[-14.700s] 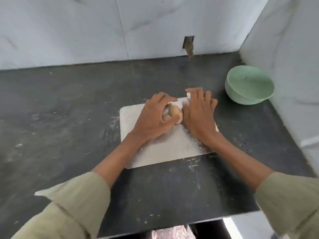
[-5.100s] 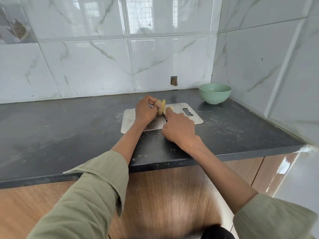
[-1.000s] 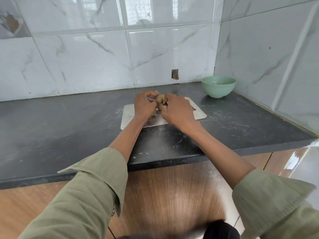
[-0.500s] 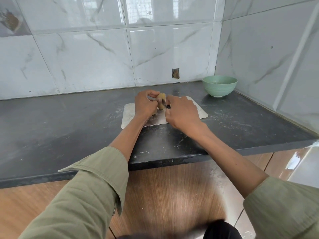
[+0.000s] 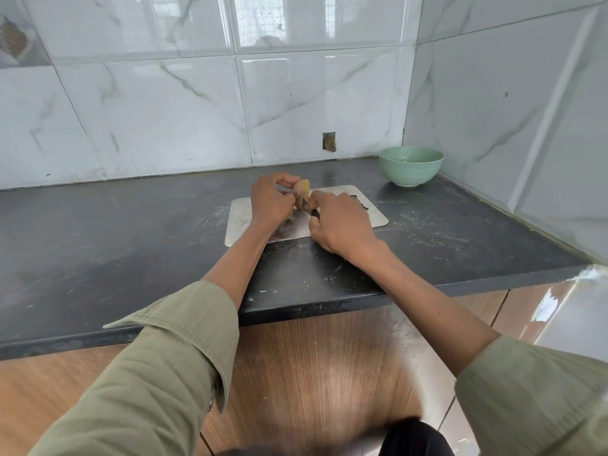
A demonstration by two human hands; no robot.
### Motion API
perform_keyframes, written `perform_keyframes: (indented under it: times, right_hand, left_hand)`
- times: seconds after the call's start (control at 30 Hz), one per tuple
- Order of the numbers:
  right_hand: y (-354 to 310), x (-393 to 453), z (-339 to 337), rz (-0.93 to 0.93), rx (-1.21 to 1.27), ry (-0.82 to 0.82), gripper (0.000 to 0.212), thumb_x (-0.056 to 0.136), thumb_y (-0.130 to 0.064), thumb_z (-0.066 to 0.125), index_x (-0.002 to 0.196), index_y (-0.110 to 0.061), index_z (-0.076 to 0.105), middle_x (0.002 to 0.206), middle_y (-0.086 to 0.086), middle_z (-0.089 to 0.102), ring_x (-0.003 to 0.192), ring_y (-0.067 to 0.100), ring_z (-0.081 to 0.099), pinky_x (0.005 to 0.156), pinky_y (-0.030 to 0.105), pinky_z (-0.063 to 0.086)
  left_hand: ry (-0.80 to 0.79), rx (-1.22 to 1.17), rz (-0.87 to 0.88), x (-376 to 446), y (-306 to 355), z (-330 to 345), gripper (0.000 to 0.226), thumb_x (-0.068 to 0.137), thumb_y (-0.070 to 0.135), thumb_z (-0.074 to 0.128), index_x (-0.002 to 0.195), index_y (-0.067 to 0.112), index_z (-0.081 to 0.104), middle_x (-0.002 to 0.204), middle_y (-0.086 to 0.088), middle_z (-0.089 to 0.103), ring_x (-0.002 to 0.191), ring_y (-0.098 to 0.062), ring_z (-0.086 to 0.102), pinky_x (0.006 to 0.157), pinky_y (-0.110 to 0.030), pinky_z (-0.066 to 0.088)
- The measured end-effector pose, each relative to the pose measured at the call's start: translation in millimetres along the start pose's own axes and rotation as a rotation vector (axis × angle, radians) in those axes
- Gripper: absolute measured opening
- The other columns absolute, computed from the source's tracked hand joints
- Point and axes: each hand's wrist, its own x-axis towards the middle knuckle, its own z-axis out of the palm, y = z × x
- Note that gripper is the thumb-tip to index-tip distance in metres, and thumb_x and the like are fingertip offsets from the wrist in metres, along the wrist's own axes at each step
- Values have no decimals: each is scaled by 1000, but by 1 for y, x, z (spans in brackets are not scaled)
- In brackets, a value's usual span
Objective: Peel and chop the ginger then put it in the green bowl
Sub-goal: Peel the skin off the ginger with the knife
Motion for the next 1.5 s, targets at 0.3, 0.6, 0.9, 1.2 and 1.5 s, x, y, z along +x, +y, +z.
perform_keyframes:
  times: [0.3,0.6,0.9,1.2,1.5]
  right_hand:
    - [-8,3,-1,10,8,-28,20,93,-24,57,113,-22,58,103,11,63,100,34,57,72,35,34]
    - [-8,4,0,42,20,-19,20,90,-24,57,110,-22,60,103,8,67,102,34,59,73,35,35]
    - [0,-6,1,72,62,1,22,86,-24,58,107,-26,61,94,4,62,96,30,56,70,34,34]
    - [6,14,3,250,397,4,13,86,-28,57,99,-27,62,91,-3,68,90,26,64,77,37,50]
    - [19,40,1,378,750,56,17,97,-35,55,108,-22,57,66,0,72,45,8,57,58,32,45]
  left_hand:
    - [-12,-1,-2,-1,1,0,23,83,3,76,101,18,78,90,9,74,85,-6,71,83,-39,62]
    - [9,2,2,0,1,1,19,86,10,78,103,16,76,90,11,72,78,-3,66,76,-30,58]
    - [45,23,-7,1,2,2,19,85,7,77,100,18,74,88,11,70,79,-2,66,77,-28,57]
    - [2,47,-9,-1,3,2,18,86,16,75,103,22,72,95,11,72,82,-4,67,80,-36,60]
    - [-27,54,10,-3,8,0,16,88,29,71,104,30,74,99,15,72,85,-4,68,81,-41,60]
